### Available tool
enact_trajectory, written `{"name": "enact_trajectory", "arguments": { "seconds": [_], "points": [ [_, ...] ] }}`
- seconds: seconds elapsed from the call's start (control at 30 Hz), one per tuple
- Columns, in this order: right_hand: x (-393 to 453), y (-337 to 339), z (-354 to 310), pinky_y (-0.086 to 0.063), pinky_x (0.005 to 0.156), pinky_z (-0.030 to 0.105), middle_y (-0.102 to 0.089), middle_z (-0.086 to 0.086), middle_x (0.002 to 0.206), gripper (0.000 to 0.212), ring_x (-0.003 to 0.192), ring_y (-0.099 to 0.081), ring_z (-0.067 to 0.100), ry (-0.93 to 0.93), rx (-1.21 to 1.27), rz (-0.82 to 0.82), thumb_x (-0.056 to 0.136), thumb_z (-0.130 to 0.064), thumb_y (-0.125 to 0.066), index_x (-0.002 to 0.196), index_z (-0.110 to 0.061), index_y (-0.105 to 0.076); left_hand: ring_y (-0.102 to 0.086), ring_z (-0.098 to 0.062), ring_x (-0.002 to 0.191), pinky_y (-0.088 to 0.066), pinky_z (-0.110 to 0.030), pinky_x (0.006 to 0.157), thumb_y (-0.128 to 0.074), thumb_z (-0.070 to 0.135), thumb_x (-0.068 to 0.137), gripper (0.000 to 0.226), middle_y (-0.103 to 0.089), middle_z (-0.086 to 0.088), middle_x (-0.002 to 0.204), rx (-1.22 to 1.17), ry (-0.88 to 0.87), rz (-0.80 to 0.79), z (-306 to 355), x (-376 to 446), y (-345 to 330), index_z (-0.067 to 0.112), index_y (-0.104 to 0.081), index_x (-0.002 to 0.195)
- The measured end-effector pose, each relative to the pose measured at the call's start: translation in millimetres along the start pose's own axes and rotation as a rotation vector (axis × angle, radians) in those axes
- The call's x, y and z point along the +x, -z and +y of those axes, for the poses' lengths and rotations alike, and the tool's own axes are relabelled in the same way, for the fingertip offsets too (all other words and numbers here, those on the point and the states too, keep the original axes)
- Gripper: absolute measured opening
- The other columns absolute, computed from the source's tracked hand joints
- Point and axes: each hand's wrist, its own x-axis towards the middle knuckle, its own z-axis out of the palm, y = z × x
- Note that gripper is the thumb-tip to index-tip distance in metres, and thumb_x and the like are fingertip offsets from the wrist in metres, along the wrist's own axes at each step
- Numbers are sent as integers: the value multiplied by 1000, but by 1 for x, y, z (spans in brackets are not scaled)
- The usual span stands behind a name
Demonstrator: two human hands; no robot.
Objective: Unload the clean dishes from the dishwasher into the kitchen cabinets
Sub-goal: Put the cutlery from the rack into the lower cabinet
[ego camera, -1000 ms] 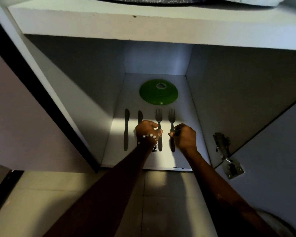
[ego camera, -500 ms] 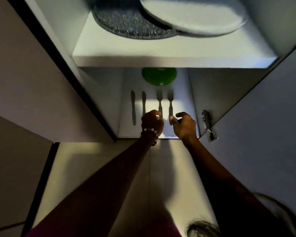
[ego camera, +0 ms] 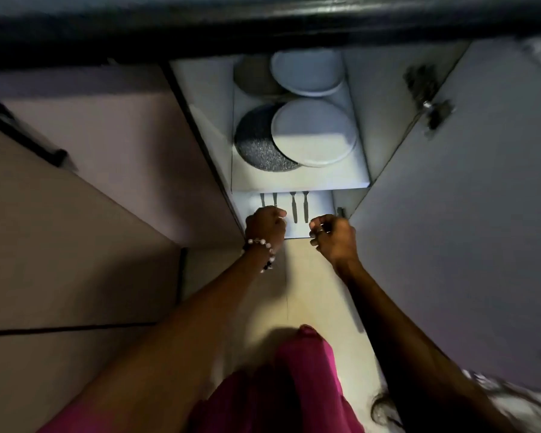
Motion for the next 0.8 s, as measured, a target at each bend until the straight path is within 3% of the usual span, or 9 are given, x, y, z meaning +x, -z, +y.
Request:
{"name": "enact_trajectory", "arguments": {
  "seconds": [0.1,0.17,0.23,0.33,0.4,0.5,0.6,0.7,0.8],
  "points": [
    [-50,36,-61,-43,51,21,-61,5,68,30,55,-55,15,3,44,9,87,4,-48,69,-17,-60,-71,-24,77,-60,-38,78,-57,11,77,19,-74,-5,86,-112,11,8,47,-50,42,19,-73,83],
    [-80,58,-98,-42,51,22,-60,4,66,37,56,-54,15,35,69,28,86,9,-45,65,-19,-58,-66,-15,56,-59,-31,70,-56,5,79,20,-72,-7,77,-173,8,16,82,-86,67,16,-72,84],
    [-106,78,-125,-44,51,22,-60,5,66,36,55,-54,14,66,72,47,87,8,-45,67,-18,-59,-60,-11,49,-56,-27,65,-55,3,82,21,-69,-7,75,-196,4,8,107,-113,85,16,-71,84],
    [-152,119,-166,-47,52,23,-60,2,63,29,53,-54,11,135,49,135,86,2,-49,70,-19,-61,-60,-8,48,-57,-31,68,-58,4,83,23,-68,-4,74,-182,-60,-52,138,-150,104,23,-68,76],
    [-179,148,-185,-53,60,25,-64,0,67,20,60,-58,11,178,-12,214,88,-4,-53,79,-15,-67,-62,-8,51,-57,-35,71,-61,9,79,23,-70,-4,73,-175,-110,-87,152,-169,109,29,-66,68],
    [-207,190,-193,-44,69,10,-70,6,86,17,79,-61,10,189,-118,415,89,-6,-57,97,-7,-71,-70,-27,74,-56,-38,77,-63,17,75,13,-74,-8,83,-143,-155,-102,173,-191,109,28,-68,71],
    [-217,227,-183,-43,90,27,-63,8,110,26,107,-54,21,121,-290,611,88,-4,-56,110,-12,-67,-68,-24,78,-54,-32,79,-65,8,82,12,-74,-12,86,-76,-209,-104,198,-208,105,13,-74,86],
    [-218,251,-166,-35,105,39,-52,11,128,34,123,-41,26,-63,-441,580,88,-10,-60,122,-12,-57,-70,-24,79,-56,-33,79,-67,11,81,11,-75,-10,82,-32,-217,-91,209,-216,97,13,-75,88],
    [-221,264,-151,-47,94,39,-63,16,119,33,112,-57,31,-148,-491,399,90,-17,-61,120,-4,-56,-69,-23,81,-56,-33,81,-68,11,80,12,-74,-9,84,-24,-196,-93,220,-222,86,13,-75,89]
  ]
}}
